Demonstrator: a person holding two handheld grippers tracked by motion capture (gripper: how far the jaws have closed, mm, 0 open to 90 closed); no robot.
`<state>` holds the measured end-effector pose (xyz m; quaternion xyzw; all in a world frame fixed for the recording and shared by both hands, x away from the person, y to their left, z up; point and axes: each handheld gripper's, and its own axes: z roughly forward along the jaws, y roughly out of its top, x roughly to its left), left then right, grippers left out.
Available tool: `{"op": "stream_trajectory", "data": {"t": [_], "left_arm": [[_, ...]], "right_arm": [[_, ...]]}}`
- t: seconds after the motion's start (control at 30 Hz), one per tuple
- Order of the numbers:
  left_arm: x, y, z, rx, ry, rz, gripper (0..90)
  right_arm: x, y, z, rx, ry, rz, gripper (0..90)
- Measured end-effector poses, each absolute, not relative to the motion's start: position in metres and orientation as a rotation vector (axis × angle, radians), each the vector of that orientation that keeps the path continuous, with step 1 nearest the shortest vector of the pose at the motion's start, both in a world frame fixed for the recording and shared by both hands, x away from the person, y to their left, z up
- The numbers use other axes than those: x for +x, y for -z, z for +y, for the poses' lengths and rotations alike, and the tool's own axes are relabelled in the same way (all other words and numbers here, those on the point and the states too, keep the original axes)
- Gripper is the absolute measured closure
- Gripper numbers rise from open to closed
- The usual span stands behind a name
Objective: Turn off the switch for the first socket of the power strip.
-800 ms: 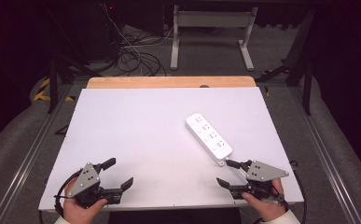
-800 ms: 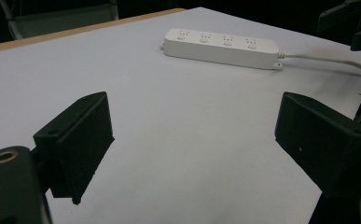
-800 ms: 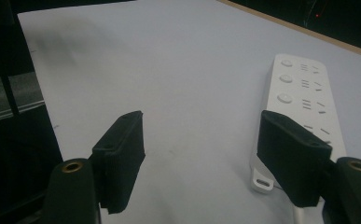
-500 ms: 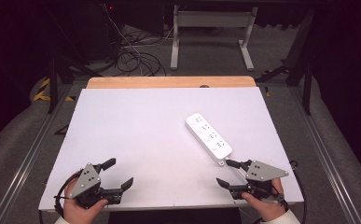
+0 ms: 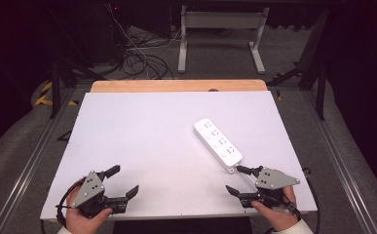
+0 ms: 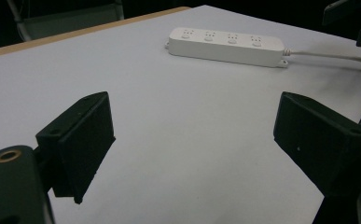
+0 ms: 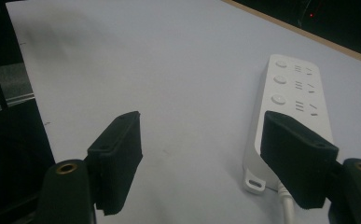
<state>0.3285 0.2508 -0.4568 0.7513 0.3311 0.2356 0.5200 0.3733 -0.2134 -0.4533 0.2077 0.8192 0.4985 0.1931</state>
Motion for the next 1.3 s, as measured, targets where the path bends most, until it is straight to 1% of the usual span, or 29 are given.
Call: {"op": "stream_trajectory", "data": {"t": [0.03,0.2,0.53,1.3], "left_arm": [[0.328,0.457,0.251,1.801,-0.566,0.793,12.6],[0.328,0.457,0.250,1.797,-0.569,0.797,12.6],[0.327,0.457,0.250,1.803,-0.577,0.806,12.4],[0.327,0.457,0.251,1.801,-0.589,0.818,12.0]], "right_arm": [[0.374,0.450,-0.213,0.578,-1.395,2.302,33.2],[0.378,0.444,-0.213,0.605,-1.388,2.312,37.5],[0.387,0.432,-0.210,0.632,-1.374,2.337,41.9],[0.418,0.411,-0.196,0.658,-1.372,2.335,40.9]]}}
